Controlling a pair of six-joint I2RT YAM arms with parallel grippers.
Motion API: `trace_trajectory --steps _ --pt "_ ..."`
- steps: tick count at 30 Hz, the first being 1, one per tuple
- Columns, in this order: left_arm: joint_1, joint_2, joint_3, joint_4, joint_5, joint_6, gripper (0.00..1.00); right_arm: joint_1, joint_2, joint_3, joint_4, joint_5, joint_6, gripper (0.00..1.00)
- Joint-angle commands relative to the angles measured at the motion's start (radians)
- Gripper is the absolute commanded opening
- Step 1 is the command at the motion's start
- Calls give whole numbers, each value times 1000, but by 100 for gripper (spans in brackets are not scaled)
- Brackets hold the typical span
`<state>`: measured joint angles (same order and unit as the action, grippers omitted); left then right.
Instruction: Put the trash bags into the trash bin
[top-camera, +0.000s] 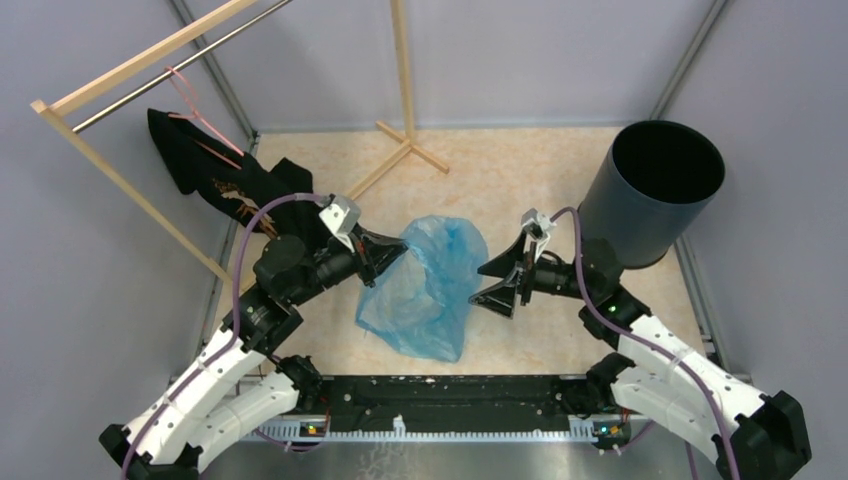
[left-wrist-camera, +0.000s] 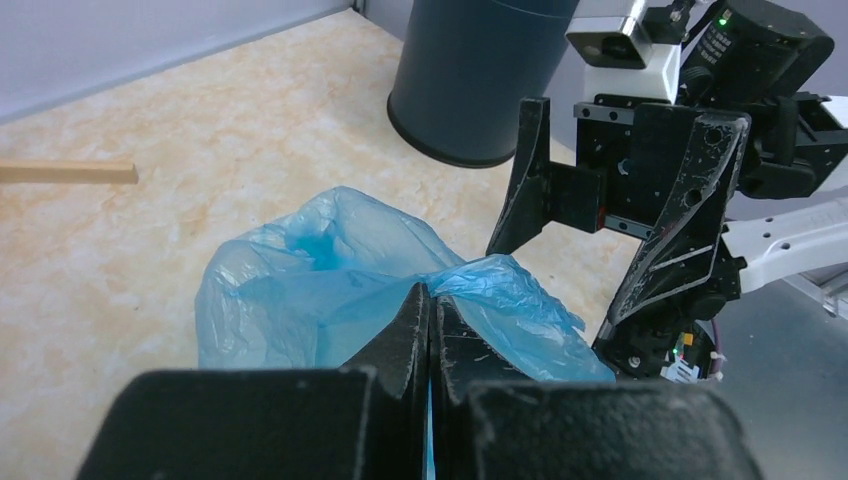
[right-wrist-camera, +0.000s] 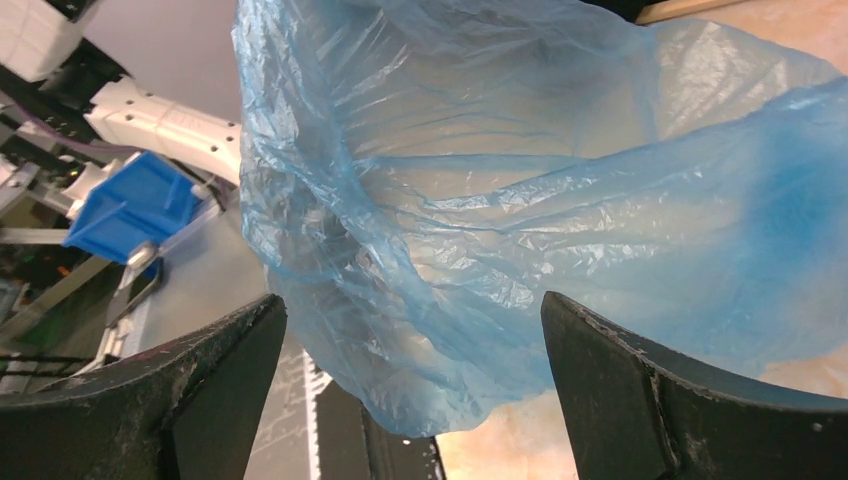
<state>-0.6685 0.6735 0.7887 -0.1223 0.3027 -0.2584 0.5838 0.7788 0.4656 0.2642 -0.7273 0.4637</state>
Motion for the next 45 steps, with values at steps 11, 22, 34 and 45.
trace_trajectory --steps 11,22,34,45 --pt "0 97 127 87 33 -89 0 226 44 1 224 -1 122 80" --pt "0 209 250 -110 -81 -267 0 304 134 32 303 211 259 49" --pt "-1 85 214 -219 -310 -253 0 478 75 265 -592 986 319 0" --pt "-2 289 354 -124 -145 -175 0 463 33 543 -816 1146 229 0"
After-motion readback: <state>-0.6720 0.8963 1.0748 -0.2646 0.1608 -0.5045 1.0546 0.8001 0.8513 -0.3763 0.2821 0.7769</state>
